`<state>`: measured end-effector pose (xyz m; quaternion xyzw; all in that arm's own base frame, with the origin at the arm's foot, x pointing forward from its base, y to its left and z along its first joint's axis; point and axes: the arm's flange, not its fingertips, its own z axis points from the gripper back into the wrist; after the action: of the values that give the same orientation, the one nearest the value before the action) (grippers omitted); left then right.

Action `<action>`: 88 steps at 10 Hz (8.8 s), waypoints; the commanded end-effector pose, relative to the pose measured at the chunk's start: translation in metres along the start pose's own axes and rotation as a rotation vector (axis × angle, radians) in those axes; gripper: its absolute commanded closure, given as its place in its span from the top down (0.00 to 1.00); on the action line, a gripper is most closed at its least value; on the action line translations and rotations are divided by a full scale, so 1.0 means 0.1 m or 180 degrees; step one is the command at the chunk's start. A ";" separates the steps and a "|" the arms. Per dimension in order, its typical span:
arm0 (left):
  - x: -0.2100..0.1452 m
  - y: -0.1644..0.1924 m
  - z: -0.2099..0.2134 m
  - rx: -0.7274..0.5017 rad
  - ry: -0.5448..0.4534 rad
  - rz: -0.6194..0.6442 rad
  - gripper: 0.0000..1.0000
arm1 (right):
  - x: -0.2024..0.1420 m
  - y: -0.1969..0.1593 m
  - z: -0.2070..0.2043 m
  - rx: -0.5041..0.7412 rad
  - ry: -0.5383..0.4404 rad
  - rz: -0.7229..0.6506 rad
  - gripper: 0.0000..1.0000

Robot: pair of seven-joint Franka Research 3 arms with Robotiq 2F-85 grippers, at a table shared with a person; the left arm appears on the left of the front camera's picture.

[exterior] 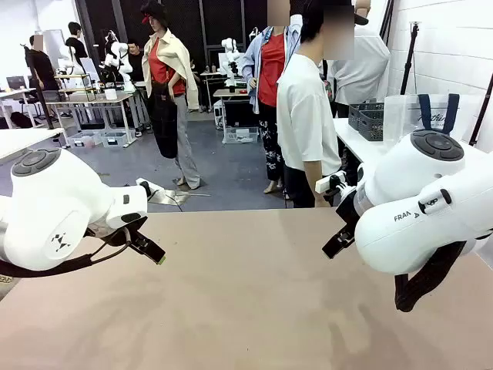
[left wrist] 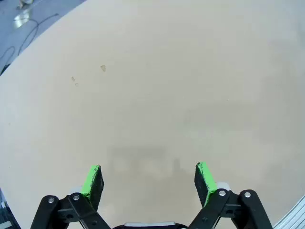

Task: Transfer purchased items from the store into the shopping bag.
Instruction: Open the Reusable shopping bag in the center of the table.

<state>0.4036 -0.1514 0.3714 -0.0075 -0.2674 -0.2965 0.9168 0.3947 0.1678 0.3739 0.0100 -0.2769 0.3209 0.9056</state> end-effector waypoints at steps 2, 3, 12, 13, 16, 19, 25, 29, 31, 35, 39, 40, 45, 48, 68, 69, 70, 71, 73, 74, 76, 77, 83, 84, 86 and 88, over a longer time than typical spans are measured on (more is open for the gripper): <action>0.00 0.00 0.00 0.0000 -0.0001 0.0000 1.00 | 0.00 0.00 0.00 0.0000 0.0000 0.0000 1.00; 0.00 0.00 0.00 0.0000 -0.0001 0.0000 1.00 | 0.00 0.00 0.00 0.0000 0.0000 0.0000 1.00; 0.00 -0.01 0.00 0.0001 0.0000 -0.0013 1.00 | 0.00 0.00 0.00 -0.0001 0.0000 0.0002 1.00; 0.07 0.01 0.31 0.0227 -0.0194 -0.0061 1.00 | 0.06 -0.05 0.23 -0.0110 -0.0212 -0.0096 1.00; -0.07 0.34 1.16 0.0772 -0.0844 0.0174 1.00 | 0.00 -0.72 1.17 -0.0593 -0.0921 -0.0640 1.00; -0.96 1.11 1.66 0.0868 -0.1008 0.1067 1.00 | -0.69 -1.82 1.71 -0.0969 -0.1025 -0.1955 1.00; -2.07 1.74 1.60 0.0940 -0.1048 0.2224 1.00 | -1.81 -2.64 1.53 -0.0876 -0.1012 -0.3162 1.00; -1.48 2.68 2.03 0.1047 -0.0942 0.2325 1.00 | -1.79 -2.81 1.74 -0.1062 -0.0830 -0.3123 1.00; -1.48 2.68 2.03 0.1047 -0.0942 0.2325 1.00 | -1.79 -2.81 1.74 -0.1062 -0.0830 -0.3123 1.00; -1.48 2.68 2.03 0.1047 -0.0942 0.2325 1.00 | -1.79 -2.81 1.74 -0.1062 -0.0830 -0.3123 1.00; -1.48 2.68 2.03 0.1047 -0.0942 0.2325 1.00 | -1.79 -2.81 1.74 -0.1062 -0.0830 -0.3123 1.00; -1.48 2.68 2.03 0.1047 -0.0942 0.2325 1.00 | -1.79 -2.81 1.74 -0.1062 -0.0830 -0.3123 1.00; -1.48 2.68 2.03 0.1047 -0.0942 0.2325 1.00 | -1.79 -2.81 1.74 -0.1062 -0.0830 -0.3123 1.00; -1.48 2.68 2.03 0.1047 -0.0942 0.2325 1.00 | -1.79 -2.81 1.74 -0.1062 -0.0830 -0.3123 1.00; -1.48 2.68 2.03 0.1047 -0.0942 0.2325 1.00 | -1.79 -2.81 1.74 -0.1062 -0.0830 -0.3123 1.00; -1.48 2.68 2.03 0.1047 -0.0942 0.2325 1.00 | -1.79 -2.81 1.74 -0.1062 -0.0830 -0.3123 1.00; -1.48 2.68 2.03 0.1047 -0.0942 0.2325 1.00 | -1.79 -2.81 1.74 -0.1062 -0.0830 -0.3123 1.00; -1.48 2.68 2.03 0.1047 -0.0942 0.2325 1.00 | -1.79 -2.81 1.74 -0.1062 -0.0830 -0.3123 1.00; -1.48 2.68 2.03 0.1047 -0.0942 0.2325 1.00 | -1.79 -2.81 1.74 -0.1062 -0.0830 -0.3123 1.00; -1.48 2.68 2.03 0.1047 -0.0942 0.2325 1.00 | -1.79 -2.81 1.74 -0.1062 -0.0830 -0.3123 1.00; -1.48 2.68 2.03 0.1047 -0.0942 0.2325 1.00 | -1.79 -2.81 1.74 -0.1062 -0.0830 -0.3123 1.00; -1.48 2.68 2.03 0.1047 -0.0942 0.2325 1.00 | -1.79 -2.81 1.74 -0.1062 -0.0830 -0.3123 1.00; -1.48 2.68 2.03 0.1047 -0.0942 0.2325 1.00 | -1.79 -2.81 1.74 -0.1062 -0.0830 -0.3123 1.00; -1.48 2.68 2.03 0.1047 -0.0942 0.2325 1.00 | -1.79 -2.81 1.74 -0.1062 -0.0830 -0.3123 1.00; -1.47 2.68 2.02 0.1040 -0.0937 0.2274 1.00 | -1.79 -2.81 1.73 -0.1045 -0.0850 -0.3157 1.00; -0.83 2.55 2.12 0.0943 -0.1098 0.1692 1.00 | -1.29 -2.71 1.98 -0.0947 -0.0861 -0.2730 1.00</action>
<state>0.3661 0.1540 0.5307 0.0075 -0.4335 0.0434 0.9001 0.3677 -0.1729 0.4955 0.0377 -0.4057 -0.1632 0.8985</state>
